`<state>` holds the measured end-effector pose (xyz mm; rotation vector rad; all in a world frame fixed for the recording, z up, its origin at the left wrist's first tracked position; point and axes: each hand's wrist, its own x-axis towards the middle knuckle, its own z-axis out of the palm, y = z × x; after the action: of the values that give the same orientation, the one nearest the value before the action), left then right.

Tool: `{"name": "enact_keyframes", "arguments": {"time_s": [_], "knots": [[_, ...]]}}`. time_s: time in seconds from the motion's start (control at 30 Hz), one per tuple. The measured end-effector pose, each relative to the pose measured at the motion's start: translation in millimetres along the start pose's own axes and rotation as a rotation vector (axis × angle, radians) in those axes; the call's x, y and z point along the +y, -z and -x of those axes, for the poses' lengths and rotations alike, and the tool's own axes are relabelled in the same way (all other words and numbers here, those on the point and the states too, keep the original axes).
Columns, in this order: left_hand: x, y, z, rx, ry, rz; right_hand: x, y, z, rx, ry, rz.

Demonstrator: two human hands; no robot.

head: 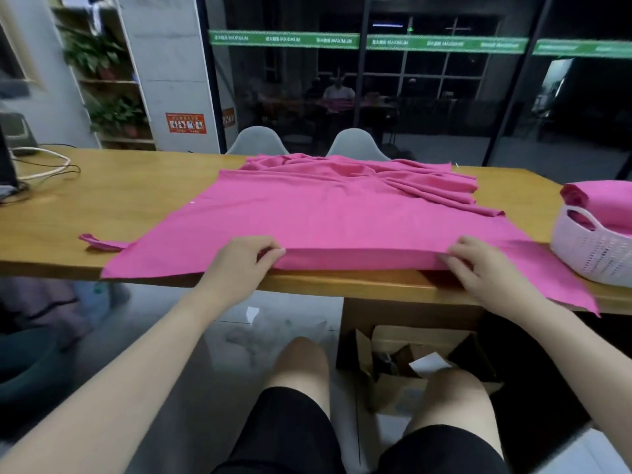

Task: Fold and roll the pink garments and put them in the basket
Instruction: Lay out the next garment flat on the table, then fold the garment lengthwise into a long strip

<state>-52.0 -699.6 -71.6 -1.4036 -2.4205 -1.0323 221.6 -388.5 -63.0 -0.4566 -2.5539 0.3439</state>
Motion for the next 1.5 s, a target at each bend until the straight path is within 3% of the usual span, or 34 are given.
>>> {"name": "enact_keyframes", "arguments": {"time_s": [0.13,0.3,0.47,0.63,0.8,1.1,1.5], "knots": [[-3.6,3.6,-42.9,0.035,0.025,-0.136,-4.7,16.0,-36.9,-0.099,-0.183,-0.021],[-5.0,9.9,-114.2,-0.002,-0.056,-0.279,16.9,6.2,-97.8,-0.105,-0.322,0.161],[-28.0,-9.7,-165.5,-0.116,-0.015,-0.368,33.8,-12.8,-144.8,-0.232,-0.317,0.302],[-53.3,-43.3,-190.8,-0.173,0.052,-0.354,58.4,-37.6,-170.2,-0.17,-0.28,0.335],[-77.3,-70.4,-193.3,-0.105,0.083,-0.267,82.2,-66.0,-164.6,-0.052,-0.319,0.201],[-79.1,-70.4,-189.2,-0.121,0.07,-0.231,89.1,-67.0,-162.2,-0.023,-0.275,0.116],[-58.4,-31.7,-88.0,-0.121,0.055,-0.15,51.4,-47.7,-77.2,-0.033,-0.242,0.047]]}}
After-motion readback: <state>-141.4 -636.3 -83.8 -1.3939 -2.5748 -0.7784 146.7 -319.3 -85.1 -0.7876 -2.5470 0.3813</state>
